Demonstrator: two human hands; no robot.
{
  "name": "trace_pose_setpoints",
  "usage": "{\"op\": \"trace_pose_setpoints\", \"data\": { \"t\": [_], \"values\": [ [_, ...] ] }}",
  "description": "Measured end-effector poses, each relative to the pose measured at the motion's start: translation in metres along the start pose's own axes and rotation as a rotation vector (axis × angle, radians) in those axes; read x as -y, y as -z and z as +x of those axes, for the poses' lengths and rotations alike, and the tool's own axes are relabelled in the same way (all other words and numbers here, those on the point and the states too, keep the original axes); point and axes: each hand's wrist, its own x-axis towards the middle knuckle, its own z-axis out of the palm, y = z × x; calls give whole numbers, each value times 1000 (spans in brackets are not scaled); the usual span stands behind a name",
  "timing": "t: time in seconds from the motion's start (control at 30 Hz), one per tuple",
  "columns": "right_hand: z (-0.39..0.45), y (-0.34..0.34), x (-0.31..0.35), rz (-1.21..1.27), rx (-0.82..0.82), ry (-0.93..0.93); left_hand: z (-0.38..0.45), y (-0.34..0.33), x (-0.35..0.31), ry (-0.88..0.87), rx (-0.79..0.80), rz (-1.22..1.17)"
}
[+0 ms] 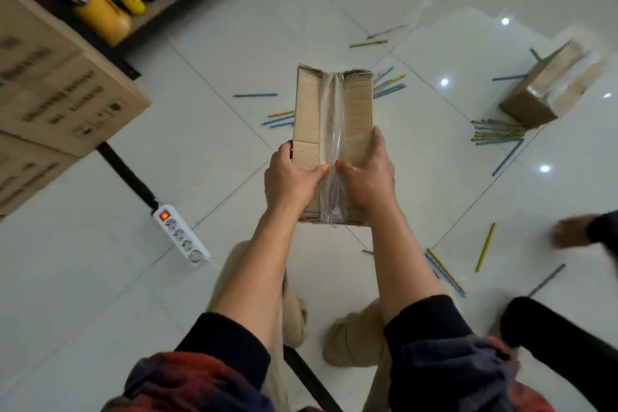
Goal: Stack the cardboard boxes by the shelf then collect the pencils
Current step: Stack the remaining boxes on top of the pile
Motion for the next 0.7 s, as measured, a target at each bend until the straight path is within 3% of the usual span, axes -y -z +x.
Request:
{"op": "trace_pose_setpoints", "data": {
  "t": [0.37, 0.7],
  "values": [
    [-130, 19, 256, -36, 240, 182, -83, 269, -114, 60, -142, -89],
    [-211, -49, 378, -222, 527, 304, -134, 425, -90, 186, -370, -275]
  ]
}}
